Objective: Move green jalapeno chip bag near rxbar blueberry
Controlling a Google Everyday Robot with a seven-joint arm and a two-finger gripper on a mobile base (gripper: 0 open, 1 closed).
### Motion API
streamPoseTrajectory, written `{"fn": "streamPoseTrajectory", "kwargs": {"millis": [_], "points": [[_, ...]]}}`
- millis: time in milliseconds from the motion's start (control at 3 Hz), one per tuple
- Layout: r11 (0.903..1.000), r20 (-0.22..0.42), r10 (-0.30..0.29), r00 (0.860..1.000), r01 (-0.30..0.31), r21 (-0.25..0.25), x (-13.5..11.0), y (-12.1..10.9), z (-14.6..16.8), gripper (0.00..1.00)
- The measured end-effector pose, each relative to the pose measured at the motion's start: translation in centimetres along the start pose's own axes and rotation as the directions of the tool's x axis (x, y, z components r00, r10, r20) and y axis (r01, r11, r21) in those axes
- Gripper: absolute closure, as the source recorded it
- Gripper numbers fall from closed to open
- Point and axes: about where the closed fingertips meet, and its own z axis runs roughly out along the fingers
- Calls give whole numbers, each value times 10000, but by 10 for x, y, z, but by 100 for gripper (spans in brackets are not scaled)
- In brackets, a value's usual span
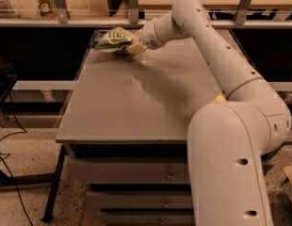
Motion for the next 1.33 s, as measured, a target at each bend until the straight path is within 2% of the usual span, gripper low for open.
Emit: {"fn": "streamPoseTrajectory", "kwargs": {"millis": [333,667,1000,1333], "points": [[10000,5,6,10000,-6,-58,0,2,4,12],[9999,9,9,10000,-9,-111,0,3,8,0],[10000,-74,64,10000,-64,-21,-7,-2,-2,0],[9994,-313,309,9990,-304,168,-36,-15,-34,0]]}}
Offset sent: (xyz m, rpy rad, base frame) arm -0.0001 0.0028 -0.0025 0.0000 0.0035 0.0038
